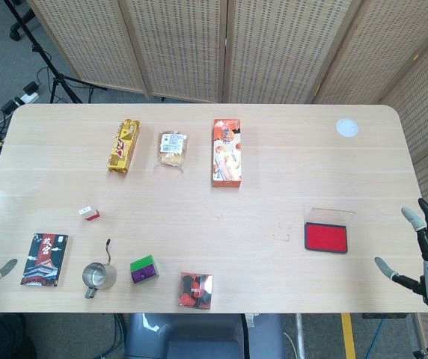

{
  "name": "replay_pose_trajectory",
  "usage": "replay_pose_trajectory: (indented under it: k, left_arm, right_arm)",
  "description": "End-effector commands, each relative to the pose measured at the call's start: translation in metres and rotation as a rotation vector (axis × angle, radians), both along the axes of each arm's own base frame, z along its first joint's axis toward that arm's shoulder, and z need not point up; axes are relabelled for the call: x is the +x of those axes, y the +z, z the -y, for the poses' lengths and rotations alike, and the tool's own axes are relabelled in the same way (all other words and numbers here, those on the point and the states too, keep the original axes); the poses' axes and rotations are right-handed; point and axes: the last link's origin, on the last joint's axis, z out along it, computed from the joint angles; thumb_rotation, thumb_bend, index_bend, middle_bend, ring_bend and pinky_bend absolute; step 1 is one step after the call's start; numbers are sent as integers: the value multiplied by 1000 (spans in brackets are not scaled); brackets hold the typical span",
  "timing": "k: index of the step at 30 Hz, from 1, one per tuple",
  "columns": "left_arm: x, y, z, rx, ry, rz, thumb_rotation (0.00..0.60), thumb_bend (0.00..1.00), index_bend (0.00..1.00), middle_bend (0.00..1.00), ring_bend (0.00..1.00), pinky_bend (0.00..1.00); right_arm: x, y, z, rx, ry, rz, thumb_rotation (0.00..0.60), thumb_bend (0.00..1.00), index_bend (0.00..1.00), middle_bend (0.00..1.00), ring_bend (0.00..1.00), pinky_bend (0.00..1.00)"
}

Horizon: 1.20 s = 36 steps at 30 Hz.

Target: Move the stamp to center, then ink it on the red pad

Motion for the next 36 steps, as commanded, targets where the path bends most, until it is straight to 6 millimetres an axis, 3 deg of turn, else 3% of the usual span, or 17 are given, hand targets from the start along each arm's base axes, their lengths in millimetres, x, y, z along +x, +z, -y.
replay_pose_trajectory:
  k: [1, 10, 16, 18, 20, 22, 28, 36]
  left_arm:
    - [0, 0, 0, -1, 4, 0, 600, 0, 0, 0, 0, 0]
    - [-1, -1, -2, -8, 14, -7, 600, 0, 0, 0, 0, 0]
    - [-4, -8, -17, 0, 50, -4, 600, 5, 18, 0, 0, 0]
    - [-6, -13, -29, 15, 73, 28, 600, 21, 69, 0, 0, 0]
    - [-6, -30, -63, -20, 124, 107, 600, 68, 152, 0, 0, 0]
    - [-6, -39, -79, -73, 167, 139, 600, 139, 230, 0, 0, 0]
    - [2, -65, -129, -218, 295, 171, 600, 209, 310, 0, 0, 0]
    - [13, -95, -158, -259, 385, 135, 600, 214, 434, 0, 0, 0]
  right_arm:
    - [0, 0, 0, 3, -2, 0, 600, 0, 103, 0, 0, 0]
    - [1, 2, -1, 4, 4, 13, 600, 0, 103, 0, 0, 0]
    - [0, 2, 1, 11, 1, 23, 600, 0, 103, 0, 0, 0]
    - [0, 2, 1, 15, 0, 26, 600, 0, 103, 0, 0, 0]
    - [-1, 4, 1, 18, 0, 36, 600, 0, 103, 0, 0, 0]
    - [-1, 4, 1, 20, 0, 41, 600, 0, 103, 0, 0, 0]
    - [-2, 6, 3, 25, -6, 51, 600, 0, 103, 0, 0, 0]
    - [-4, 6, 6, 37, -17, 57, 600, 0, 103, 0, 0, 0]
